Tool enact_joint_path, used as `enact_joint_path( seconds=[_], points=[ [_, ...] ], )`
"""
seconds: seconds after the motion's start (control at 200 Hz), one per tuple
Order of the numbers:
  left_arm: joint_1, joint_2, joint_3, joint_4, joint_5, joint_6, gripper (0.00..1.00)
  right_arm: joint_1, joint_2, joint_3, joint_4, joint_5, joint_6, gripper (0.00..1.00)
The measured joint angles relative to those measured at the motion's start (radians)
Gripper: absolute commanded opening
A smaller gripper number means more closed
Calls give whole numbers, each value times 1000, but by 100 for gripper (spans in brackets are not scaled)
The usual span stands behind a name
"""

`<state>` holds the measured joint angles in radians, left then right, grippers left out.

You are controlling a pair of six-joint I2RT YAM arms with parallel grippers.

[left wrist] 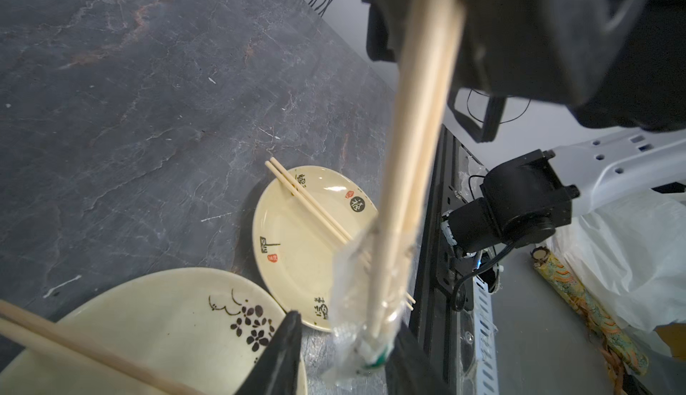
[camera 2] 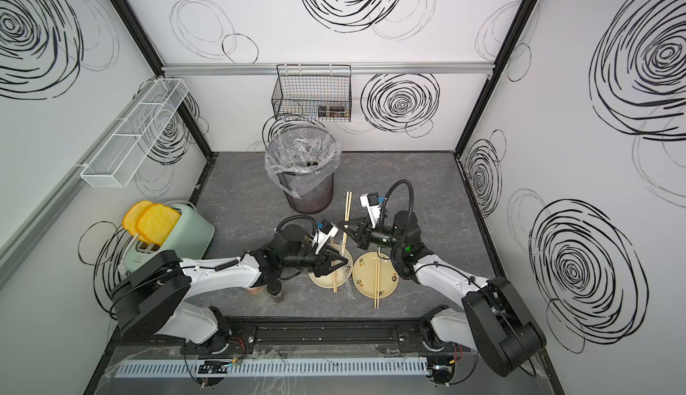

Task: Remove the packaging of disposable chopsticks
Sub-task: Remove the packet bag from the disposable chopsticks.

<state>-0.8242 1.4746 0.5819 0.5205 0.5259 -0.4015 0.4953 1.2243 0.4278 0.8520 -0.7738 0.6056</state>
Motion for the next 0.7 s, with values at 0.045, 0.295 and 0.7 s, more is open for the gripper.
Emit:
enact_joint_path(
  seconds=[0.045,0.295,0.7],
  points=[
    [0,0,0,2,-1,2,20,0,0,0,1,2,0,0],
    [0,-13,-3,-14,-6,9,0,0,0,-4,8,10,0,0],
    [0,-141,-54,-134,-32,26,0,-2,-19,-22,15,54,0,0]
  ],
)
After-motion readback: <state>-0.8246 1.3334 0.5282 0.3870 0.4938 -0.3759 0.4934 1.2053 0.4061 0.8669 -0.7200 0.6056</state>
